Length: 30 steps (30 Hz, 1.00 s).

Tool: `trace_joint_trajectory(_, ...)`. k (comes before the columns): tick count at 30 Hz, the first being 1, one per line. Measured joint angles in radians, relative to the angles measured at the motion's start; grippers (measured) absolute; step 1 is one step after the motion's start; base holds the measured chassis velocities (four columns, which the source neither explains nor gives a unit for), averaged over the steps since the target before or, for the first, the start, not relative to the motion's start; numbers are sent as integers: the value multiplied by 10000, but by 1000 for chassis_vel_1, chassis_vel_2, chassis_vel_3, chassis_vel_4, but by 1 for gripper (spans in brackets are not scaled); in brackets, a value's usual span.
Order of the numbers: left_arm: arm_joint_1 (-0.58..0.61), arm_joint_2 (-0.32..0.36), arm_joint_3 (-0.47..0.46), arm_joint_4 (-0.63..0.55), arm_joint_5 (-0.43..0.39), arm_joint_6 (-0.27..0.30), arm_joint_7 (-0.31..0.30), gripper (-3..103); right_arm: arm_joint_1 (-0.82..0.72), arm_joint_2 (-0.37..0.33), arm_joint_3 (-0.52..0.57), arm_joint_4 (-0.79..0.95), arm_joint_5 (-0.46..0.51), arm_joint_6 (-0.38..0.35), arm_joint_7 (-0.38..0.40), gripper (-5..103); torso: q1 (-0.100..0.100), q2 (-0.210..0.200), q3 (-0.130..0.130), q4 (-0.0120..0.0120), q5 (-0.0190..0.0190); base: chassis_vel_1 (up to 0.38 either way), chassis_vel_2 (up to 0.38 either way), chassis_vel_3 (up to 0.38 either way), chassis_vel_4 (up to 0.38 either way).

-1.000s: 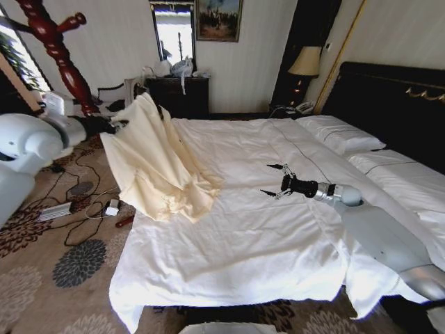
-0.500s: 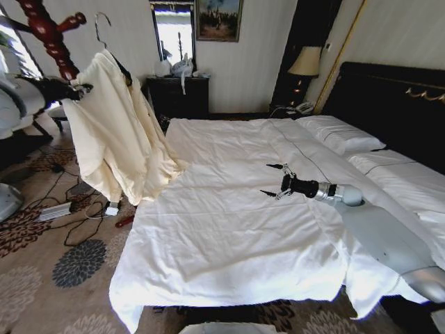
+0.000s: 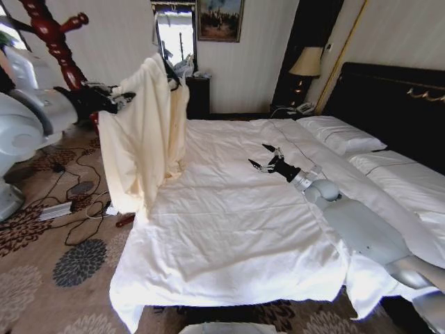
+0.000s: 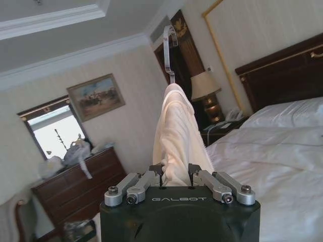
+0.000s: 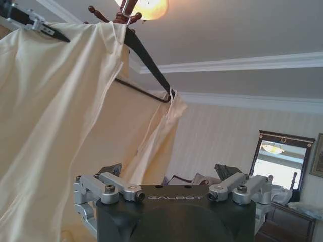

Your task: Pick up the clothes from the bed and hang them on the clothes hanger.

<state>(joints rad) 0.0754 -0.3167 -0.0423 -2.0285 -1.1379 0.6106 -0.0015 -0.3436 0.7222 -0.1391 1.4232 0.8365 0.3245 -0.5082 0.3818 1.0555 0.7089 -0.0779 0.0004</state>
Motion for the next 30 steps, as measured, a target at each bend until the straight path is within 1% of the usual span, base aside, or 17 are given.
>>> trace_joint_trajectory(2, 46, -56, -2, 12, -64, -93, 49, 23, 56, 45, -11, 0, -6, -35, 106, 100, 0, -1, 0, 4, -2, 0, 0, 0, 0)
trace_joint_trajectory(3, 172, -228, -11, 58, -326, -388, 163, 23, 142, 155, 16, 3, -35, -90, 422, 100, 1, 0, 0, 13, -9, 0, 0, 0, 0)
trace_joint_trajectory(6, 492, -565, -135, 62, -925, -913, 345, 23, 26, 173, 256, -5, -159, -104, 964, 100, 1, 0, 0, 6, -9, 0, 0, 0, 0)
trace_joint_trajectory(7, 492, -565, -135, 62, -925, -913, 345, 23, 26, 173, 256, -5, -159, -104, 964, 100, 1, 0, 0, 6, -9, 0, 0, 0, 0)
trace_joint_trajectory(8, 825, -761, -309, 70, -1194, -1313, 690, 23, -179, 74, 438, 37, -243, -141, 1444, 100, 0, 0, 0, -5, 1, 0, 0, 0, 0)
trace_joint_trajectory(10, 1044, -867, -423, 101, -1404, -1588, 1105, 23, -318, -60, 568, 132, -335, -205, 1933, 100, 1, 0, 0, -7, 4, 0, 0, 0, 0)
trace_joint_trajectory(11, 1044, -867, -423, 101, -1404, -1588, 1105, 23, -318, -60, 568, 132, -335, -205, 1933, 100, 1, 0, 0, -7, 4, 0, 0, 0, 0)
trace_joint_trajectory(12, 1202, -954, -506, 198, -1612, -1818, 1626, 23, -426, -243, 706, 278, -365, -329, 2407, 100, 1, 0, 1, -9, 1, 0, 0, 0, 0)
trace_joint_trajectory(14, 1258, -1025, -521, 355, -1757, -2097, 2219, 23, -463, -468, 915, 441, -261, -409, 2688, 100, 1, 0, 0, -2, -2, 0, 0, 0, 0)
trace_joint_trajectory(16, 1208, -1051, -458, 513, -1799, -2319, 2791, 23, -412, -652, 1131, 538, -81, -427, 2732, 100, 0, 0, 0, 5, -6, 0, 0, 0, 0)
trace_joint_trajectory(17, 1208, -1051, -458, 513, -1799, -2319, 2791, 23, -412, -652, 1131, 538, -81, -427, 2732, 100, 0, 0, 0, 5, -6, 0, 0, 0, 0)
trace_joint_trajectory(19, 1099, -1031, -372, 614, -1803, -2429, 3392, 23, -333, -854, 1428, 665, 198, -558, 2686, 100, 0, 0, 0, 0, -4, 0, 0, 0, 0)
trace_joint_trajectory(22, 1063, -991, -352, 659, -1802, -2462, 3609, 23, -313, -976, 1632, 710, 390, -670, 2462, 100, 1, 0, 0, -1, -4, 0, 0, 0, 0)
trace_joint_trajectory(25, 1018, -741, -316, 720, -1787, -2546, 4072, 23, -395, -1536, 2132, 986, 1456, -1459, 1367, 100, 0, 0, 0, 0, -5, 0, 0, 0, 0)
trace_joint_trajectory(26, 1018, -741, -316, 720, -1787, -2546, 4072, 23, -395, -1536, 2132, 986, 1456, -1459, 1367, 100, 0, 0, 0, 0, -5, 0, 0, 0, 0)
trace_joint_trajectory(28, 968, -603, -279, 720, -1787, -2589, 4220, 23, -387, -1762, 2161, 1248, 2101, -1791, 1402, 100, -1, 1, -1, -2, -4, 0, 0, 0, 0)
trace_joint_trajectory(30, 927, -538, -257, 673, -1821, -2606, 4257, 23, -302, -1843, 2137, 1529, 2417, -2012, 1900, 100, -1, 1, -1, 0, -3, 0, 0, 0, 0)
